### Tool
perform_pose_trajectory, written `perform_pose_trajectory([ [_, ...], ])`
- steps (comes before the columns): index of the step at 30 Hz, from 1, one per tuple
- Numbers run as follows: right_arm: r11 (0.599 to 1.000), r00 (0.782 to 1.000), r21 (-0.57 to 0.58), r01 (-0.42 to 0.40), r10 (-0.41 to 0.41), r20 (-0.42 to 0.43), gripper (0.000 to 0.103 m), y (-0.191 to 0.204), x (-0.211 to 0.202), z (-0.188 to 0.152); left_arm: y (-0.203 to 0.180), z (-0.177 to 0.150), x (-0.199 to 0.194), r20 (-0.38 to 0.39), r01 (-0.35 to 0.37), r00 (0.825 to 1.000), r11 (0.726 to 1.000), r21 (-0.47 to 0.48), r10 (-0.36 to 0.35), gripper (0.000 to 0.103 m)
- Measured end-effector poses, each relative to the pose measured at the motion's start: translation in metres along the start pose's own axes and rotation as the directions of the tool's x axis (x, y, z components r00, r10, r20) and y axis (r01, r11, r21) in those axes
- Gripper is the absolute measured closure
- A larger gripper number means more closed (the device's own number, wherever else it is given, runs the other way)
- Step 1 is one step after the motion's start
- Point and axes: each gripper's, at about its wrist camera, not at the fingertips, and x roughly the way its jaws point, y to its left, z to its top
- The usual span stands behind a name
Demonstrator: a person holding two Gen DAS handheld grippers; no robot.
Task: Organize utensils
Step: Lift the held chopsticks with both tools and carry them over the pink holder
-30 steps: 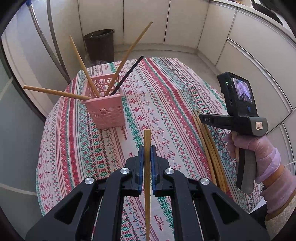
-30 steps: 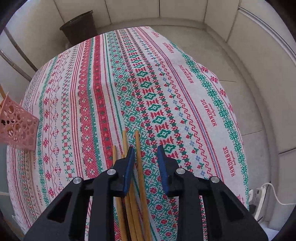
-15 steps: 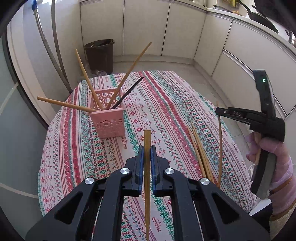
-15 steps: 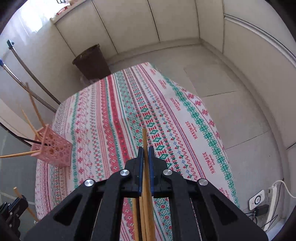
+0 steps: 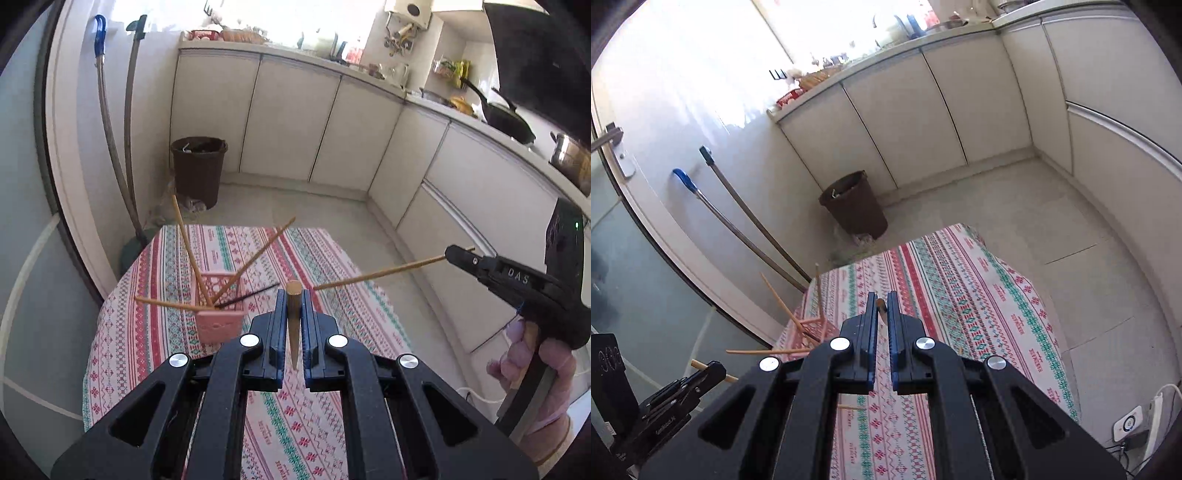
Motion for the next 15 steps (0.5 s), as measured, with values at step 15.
perform_pose_trajectory([
  [15,0.986,0.986,0.034,-0.164,0.163,0.034,0.098,0.025,-0.012,0.046,0.05,0.081,-0.014,0.257,-0.097,0.955,0.978,-0.186,0.144,0.097],
])
